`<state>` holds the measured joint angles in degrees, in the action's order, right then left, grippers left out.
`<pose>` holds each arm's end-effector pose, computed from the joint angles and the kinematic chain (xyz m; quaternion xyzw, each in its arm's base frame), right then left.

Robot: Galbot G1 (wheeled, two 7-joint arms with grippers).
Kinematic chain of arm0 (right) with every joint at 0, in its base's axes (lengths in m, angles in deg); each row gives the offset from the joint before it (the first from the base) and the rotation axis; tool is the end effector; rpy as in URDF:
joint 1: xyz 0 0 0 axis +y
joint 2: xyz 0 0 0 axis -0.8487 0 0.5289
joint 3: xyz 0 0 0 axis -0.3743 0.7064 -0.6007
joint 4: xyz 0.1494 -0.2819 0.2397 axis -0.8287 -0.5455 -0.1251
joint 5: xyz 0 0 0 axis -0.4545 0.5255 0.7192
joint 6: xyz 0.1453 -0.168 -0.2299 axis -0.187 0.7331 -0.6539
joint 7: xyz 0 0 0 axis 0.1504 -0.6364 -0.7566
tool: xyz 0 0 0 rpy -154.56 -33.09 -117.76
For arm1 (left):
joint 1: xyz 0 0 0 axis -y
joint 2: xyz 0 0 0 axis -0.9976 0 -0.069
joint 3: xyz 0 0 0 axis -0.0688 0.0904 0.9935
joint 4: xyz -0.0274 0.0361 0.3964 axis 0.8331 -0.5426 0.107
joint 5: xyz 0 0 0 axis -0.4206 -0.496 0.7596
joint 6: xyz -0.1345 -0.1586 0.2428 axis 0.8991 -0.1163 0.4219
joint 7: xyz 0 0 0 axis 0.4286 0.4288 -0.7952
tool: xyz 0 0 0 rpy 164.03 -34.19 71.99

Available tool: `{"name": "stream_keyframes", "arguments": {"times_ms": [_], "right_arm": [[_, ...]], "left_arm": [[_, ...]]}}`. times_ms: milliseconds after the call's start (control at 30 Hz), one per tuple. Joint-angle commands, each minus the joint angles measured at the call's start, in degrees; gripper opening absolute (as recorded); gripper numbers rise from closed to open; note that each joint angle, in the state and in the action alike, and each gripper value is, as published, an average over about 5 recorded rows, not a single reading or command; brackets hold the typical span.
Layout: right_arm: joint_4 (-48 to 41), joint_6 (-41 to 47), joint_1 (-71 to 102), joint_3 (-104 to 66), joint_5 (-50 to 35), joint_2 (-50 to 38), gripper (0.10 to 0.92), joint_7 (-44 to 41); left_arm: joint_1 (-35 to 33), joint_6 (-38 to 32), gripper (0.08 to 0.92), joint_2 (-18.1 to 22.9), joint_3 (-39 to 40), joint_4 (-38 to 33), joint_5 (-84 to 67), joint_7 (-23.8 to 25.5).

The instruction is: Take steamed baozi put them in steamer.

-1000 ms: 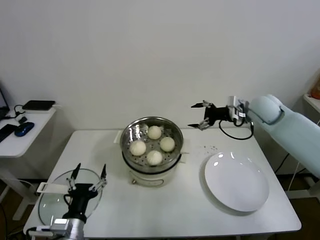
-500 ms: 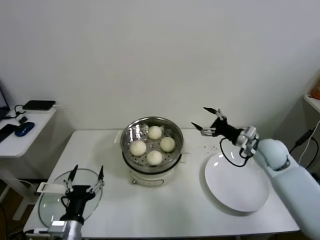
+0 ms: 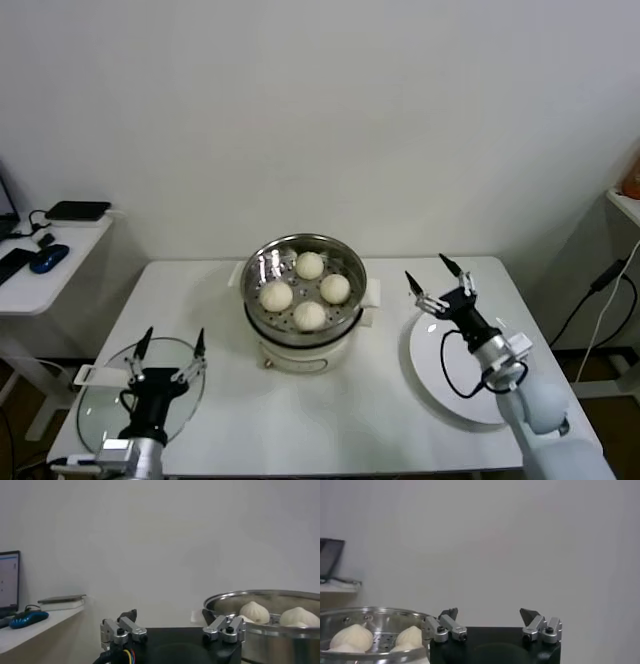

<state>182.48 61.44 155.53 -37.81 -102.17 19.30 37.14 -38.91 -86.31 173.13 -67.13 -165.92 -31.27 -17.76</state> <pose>0.2715 -0.1428 -0.3584 -0.2103 0.9736 -0.0406 0.0787 0.0885 0.0534 -0.3313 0.0271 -0.9978 -0.0596 0.0070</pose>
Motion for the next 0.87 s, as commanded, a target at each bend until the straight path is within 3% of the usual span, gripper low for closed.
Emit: {"name": "stream_keyframes", "arguments": {"times_ms": [33,867], "right_arm": [[2.23,-4.20,13.76,-5.29,-0.54,9.89,0.823,4.67],[2.10,-5.27,16.10,-4.47,-2.62,9.19,0.823,4.56]], "left_arm": [[0.64,0.04,0.823,-0.56,-0.36,1.15,2.33,-0.26],[1.46,0.51,0.823,-1.14,-0.52,2.50,2.72,-0.52]]}}
